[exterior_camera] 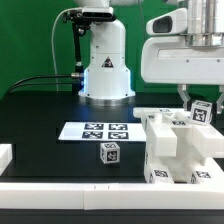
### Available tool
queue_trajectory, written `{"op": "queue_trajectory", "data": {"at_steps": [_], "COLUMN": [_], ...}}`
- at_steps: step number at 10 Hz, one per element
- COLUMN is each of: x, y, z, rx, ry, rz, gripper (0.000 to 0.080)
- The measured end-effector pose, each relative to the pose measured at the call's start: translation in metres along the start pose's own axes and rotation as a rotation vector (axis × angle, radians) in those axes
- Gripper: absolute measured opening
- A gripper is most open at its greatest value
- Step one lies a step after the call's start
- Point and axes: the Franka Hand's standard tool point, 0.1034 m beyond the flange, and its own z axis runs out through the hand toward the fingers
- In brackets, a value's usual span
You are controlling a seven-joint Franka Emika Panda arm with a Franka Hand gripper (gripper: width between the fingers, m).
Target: Assemble chair
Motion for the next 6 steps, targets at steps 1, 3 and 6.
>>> {"op": "queue_trajectory", "data": {"at_steps": [1, 3, 6], "x": [-0.0015, -0.0032, -0.0041], "y": [-0.0022, -0.0050, -0.0056], "z": [-0.0004, -0.0003, 0.0008], "rx": [0.007, 0.024, 0.022], "ry": [-0.002, -0.006, -0.004], "rz": [0.162, 0.309, 0.202], "gripper": [0.0282, 0.0282, 0.0396]}}
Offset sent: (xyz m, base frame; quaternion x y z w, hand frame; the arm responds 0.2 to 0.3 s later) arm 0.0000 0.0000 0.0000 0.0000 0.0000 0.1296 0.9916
